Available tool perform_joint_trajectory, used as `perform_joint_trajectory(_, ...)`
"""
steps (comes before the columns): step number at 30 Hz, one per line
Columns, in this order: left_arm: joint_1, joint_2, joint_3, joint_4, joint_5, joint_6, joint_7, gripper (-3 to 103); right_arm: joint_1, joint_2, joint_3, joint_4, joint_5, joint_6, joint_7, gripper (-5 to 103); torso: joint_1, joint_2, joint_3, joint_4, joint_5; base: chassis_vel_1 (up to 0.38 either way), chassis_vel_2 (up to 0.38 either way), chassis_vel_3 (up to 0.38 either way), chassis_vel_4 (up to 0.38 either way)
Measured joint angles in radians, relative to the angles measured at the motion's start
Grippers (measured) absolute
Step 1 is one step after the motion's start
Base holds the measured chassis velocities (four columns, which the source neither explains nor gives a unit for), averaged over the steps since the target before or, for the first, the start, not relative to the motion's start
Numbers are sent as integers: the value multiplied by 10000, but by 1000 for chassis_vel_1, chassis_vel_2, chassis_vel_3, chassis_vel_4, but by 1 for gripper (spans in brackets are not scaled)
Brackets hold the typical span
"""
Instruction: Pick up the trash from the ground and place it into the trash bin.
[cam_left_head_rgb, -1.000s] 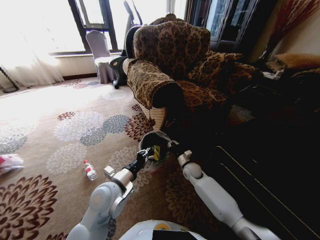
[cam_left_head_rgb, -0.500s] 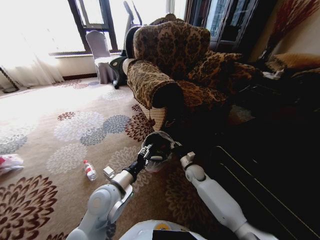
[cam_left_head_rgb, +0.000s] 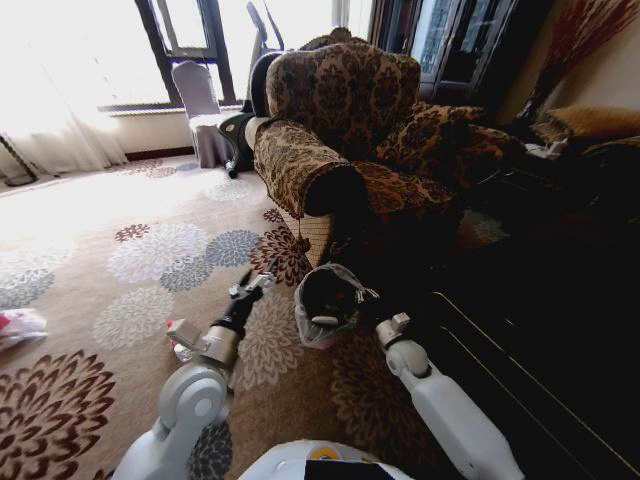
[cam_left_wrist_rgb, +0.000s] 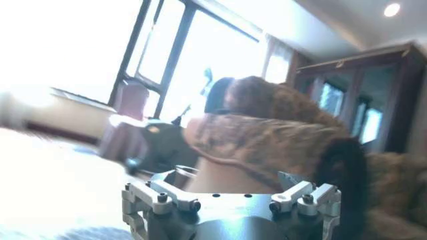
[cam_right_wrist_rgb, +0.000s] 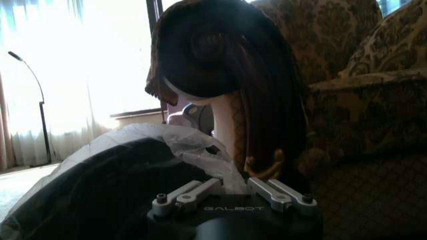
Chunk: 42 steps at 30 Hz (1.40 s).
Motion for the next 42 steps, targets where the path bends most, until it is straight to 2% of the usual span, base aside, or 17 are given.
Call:
perform_joint_trajectory(2, -7, -64, -530, 767, 729, -344, 114, 100, -317, -43, 112, 346, -36, 0, -1, 0, 0, 0, 1, 1, 0, 87, 71, -113, -113)
perform_joint_trajectory(4, -27, -111, -865, 1378, 1091, -542, 320, 100, -568, -57, 173, 647, -58, -3, -1, 0, 0, 0, 0, 2, 2, 134, 129, -144, -153)
perform_joint_trajectory(6, -34, -117, -934, 1533, 1161, -595, 401, 100, -610, -58, 181, 703, -62, -4, -1, 0, 0, 0, 0, 1, 1, 161, 150, -165, -170)
perform_joint_trajectory(8, -65, -104, -1133, 2367, 1390, -757, 701, 100, -869, -53, 203, 1045, -91, -23, -2, 0, -1, 0, 0, 1, 1, 210, 198, -203, -235)
perform_joint_trajectory(9, -65, -104, -1133, 2367, 1390, -757, 701, 100, -869, -53, 203, 1045, -91, -23, -2, 0, -1, 0, 0, 1, 1, 226, 226, -203, -259)
perform_joint_trajectory(11, 7, -111, -1127, 3137, 1533, -597, 597, 100, -1060, -21, 206, 1300, -116, -49, -5, 0, 0, 0, 1, 3, -2, 273, 242, -271, -268)
perform_joint_trajectory(13, 62, -159, -1011, 3673, 1239, -132, 233, 100, -1220, 25, 208, 1483, -132, -64, -6, 0, 0, -1, 0, 8, 0, 265, 269, -259, -240)
perform_joint_trajectory(14, 62, -159, -1011, 3673, 1239, -132, 233, 100, -1220, 25, 208, 1483, -132, -64, -6, 0, 0, -1, 0, 8, 0, 265, 270, -245, -240)
perform_joint_trajectory(16, -46, -167, -722, 4274, 554, 446, -162, 100, -1363, 54, 220, 1616, -144, -64, -11, 0, -1, -1, 0, 11, -1, 198, 225, -187, -217)
perform_joint_trajectory(20, -471, -168, -92, 5068, -350, 1181, -760, 100, -1527, 79, 252, 1670, -226, -64, -13, 0, 0, -1, 1, 6, -4, 102, 98, -56, -78)
perform_joint_trajectory(21, -471, -168, -92, 5068, -350, 1181, -760, 100, -1527, 79, 252, 1670, -226, -64, -13, 0, 0, -1, 1, 6, -4, 0, 0, 0, 0)
perform_joint_trajectory(22, -628, -205, 158, 5273, -804, 1612, -956, 100, -1616, 80, 288, 1720, -246, -64, -11, 0, 0, -1, 1, 0, 2, 0, 0, 0, 0)
perform_joint_trajectory(23, -757, -246, 270, 5438, -999, 1836, -1075, 100, -1671, 80, 313, 1758, -255, -61, -11, 0, 0, 0, 1, -2, 9, -61, -40, 38, 24)
perform_joint_trajectory(25, -1122, -372, 534, 6000, -1220, 2165, -1281, 100, -1835, 70, 388, 1819, -282, -43, -8, 0, 0, 0, 1, -7, -1, -75, -57, 32, 29)
perform_joint_trajectory(30, -1610, -502, 788, 6857, -1185, 2304, -1408, 100, -1969, 68, 432, 1844, -304, -36, -3, 0, 0, 0, 1, -3, 2, -38, -20, 13, 18)
perform_joint_trajectory(33, -2065, -570, 940, 7759, -1069, 2295, -1435, 100, -2048, 73, 446, 1906, -310, -22, -6, 0, 0, 0, 1, 7, 3, 0, 0, 0, 0)
perform_joint_trajectory(42, -2700, -576, 1135, 9123, -1055, 2220, -1347, 100, -2140, 76, 466, 1905, -337, -21, -3, 0, 0, 0, 1, 3, 1, 0, 0, 0, 0)
